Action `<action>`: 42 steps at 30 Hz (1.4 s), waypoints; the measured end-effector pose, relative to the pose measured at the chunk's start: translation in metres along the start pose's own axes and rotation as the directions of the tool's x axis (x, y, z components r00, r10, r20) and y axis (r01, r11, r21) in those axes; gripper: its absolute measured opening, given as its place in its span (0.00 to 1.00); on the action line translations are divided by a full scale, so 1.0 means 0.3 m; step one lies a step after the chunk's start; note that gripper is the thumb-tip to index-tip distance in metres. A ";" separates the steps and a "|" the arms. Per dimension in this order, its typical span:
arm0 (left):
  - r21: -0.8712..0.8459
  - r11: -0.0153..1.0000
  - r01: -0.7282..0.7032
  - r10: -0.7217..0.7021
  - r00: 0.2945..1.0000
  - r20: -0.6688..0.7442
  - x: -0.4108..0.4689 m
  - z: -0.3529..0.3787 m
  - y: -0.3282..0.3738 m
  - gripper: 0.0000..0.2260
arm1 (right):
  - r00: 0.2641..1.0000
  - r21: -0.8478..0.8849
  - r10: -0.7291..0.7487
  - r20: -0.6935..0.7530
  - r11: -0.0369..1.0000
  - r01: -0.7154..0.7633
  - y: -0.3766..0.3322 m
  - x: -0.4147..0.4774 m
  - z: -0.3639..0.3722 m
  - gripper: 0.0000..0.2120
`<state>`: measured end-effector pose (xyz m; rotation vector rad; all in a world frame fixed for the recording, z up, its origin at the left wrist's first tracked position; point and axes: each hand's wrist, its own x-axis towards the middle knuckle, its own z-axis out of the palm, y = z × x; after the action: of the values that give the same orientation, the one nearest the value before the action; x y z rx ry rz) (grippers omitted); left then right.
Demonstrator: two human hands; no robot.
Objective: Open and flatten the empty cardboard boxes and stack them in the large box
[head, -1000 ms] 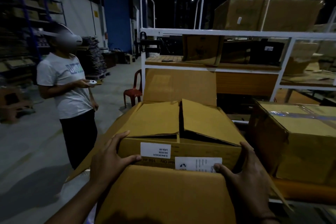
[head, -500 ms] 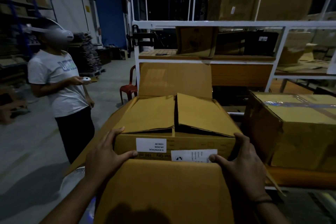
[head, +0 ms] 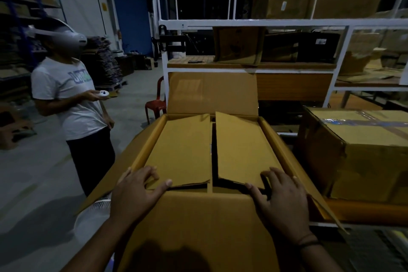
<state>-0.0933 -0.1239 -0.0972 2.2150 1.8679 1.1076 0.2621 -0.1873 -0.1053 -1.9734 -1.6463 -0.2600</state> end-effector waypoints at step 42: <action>-0.203 0.815 -0.542 0.556 0.637 0.534 0.016 0.395 0.771 0.29 | 0.963 -0.374 0.116 0.245 0.927 -0.016 0.276 0.319 -0.102 0.21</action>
<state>0.1654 -0.1355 -0.0770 2.7678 0.9407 0.3631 0.3690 -0.1304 -0.0578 -2.4322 -1.7920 -0.3117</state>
